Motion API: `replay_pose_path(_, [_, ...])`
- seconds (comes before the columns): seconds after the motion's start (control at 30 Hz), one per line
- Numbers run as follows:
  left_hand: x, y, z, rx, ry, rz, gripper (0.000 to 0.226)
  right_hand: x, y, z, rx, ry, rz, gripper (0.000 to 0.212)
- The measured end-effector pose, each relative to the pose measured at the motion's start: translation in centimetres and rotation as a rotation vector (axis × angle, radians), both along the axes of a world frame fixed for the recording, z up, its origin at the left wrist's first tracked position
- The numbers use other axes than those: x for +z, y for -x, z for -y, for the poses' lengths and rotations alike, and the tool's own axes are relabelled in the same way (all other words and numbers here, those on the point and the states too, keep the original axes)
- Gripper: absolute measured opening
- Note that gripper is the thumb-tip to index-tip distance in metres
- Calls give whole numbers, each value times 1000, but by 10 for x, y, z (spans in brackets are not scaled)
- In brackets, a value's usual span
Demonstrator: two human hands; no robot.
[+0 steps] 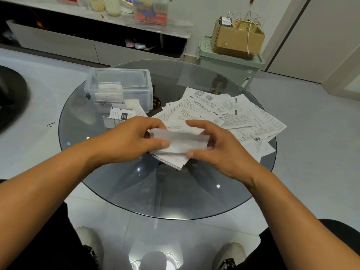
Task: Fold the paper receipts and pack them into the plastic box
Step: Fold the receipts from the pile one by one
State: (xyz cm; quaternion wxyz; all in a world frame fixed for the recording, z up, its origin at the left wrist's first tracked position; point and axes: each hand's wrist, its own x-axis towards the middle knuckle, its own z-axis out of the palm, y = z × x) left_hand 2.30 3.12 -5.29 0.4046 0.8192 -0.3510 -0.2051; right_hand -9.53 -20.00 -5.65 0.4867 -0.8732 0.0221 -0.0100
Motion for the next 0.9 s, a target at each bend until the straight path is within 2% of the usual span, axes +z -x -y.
replay_pose_path(0.07, [-5, 3, 5, 92, 42, 18, 5, -6, -3, -5, -106, -101, 62, 57])
replay_pose_path(0.13, [-9, 5, 10, 174, 53, 51, 12, -13, -6, -12, -210, -111, 99, 51])
replay_pose_path(0.27, [-11, 9, 14, 184, 2, 206, 75, -24, -14, -23, -350, -23, 149, 51])
replay_pose_path(0.33, [-14, 7, 15, 150, -63, 359, 88, -24, -16, -25, -383, 64, 139, 60])
replay_pose_path(0.4, [-17, 5, 14, 121, -159, 552, 79, -24, -18, -26, -396, 190, 120, 70])
replay_pose_path(0.53, [-21, -1, 14, -78, -166, 870, 34, -17, -18, -28, -444, 499, 48, 74])
replay_pose_path(0.57, [-22, -1, 14, -119, -169, 868, 27, -13, -18, -28, -449, 508, 23, 72])
replay_pose_path(0.63, [-23, -1, 15, -149, -177, 741, 25, -7, -18, -26, -446, 419, -38, 68])
replay_pose_path(0.7, [-23, -2, 14, -126, -182, 632, 29, -5, -19, -24, -437, 245, -80, 66])
replay_pose_path(0.77, [-23, -4, 13, -106, -206, 569, 34, -5, -18, -25, -418, 68, -34, 66])
replay_pose_path(0.83, [-22, -4, 14, -78, -209, 491, 45, -3, -16, -28, -351, -75, 66, 64])
replay_pose_path(0.9, [-17, -1, 16, -2, -149, 297, 72, 1, -13, -32, -256, -112, 94, 55])
